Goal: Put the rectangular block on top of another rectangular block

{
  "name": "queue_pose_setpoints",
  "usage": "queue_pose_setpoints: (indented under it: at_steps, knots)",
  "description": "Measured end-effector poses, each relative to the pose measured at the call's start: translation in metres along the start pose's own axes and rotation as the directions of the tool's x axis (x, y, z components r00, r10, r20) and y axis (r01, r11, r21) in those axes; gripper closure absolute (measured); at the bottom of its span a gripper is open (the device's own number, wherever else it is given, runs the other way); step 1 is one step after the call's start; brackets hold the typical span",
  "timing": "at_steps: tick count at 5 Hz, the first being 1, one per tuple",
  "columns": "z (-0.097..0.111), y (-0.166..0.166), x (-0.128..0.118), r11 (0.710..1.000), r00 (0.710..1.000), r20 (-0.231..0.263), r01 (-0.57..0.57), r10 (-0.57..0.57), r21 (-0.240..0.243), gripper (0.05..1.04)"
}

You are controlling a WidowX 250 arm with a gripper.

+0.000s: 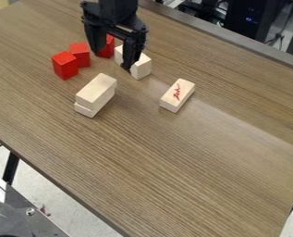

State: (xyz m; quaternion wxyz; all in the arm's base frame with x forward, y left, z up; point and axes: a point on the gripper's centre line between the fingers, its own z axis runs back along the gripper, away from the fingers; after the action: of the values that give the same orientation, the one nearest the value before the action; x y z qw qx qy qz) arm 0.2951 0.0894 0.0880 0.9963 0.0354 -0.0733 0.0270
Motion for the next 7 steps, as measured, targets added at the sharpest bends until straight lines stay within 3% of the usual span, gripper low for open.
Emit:
queue_pose_setpoints:
  at_steps: [1, 3, 6, 7]
  knots:
    - [-0.005, 0.0, 0.0, 1.0, 1.0, 0.012, 0.007, -0.007, 0.004, 0.084]
    - [-0.033, 0.001, -0.009, 0.998, 0.997, -0.046, -0.063, 0.064, 0.023, 0.084]
    - [-0.041, 0.001, -0.02, 0.995, 0.991, -0.092, -0.093, 0.096, 0.036, 0.121]
    - [-0.041, 0.001, -0.023, 0.995, 0.99, -0.11, -0.09, 0.093, 0.03, 0.397]
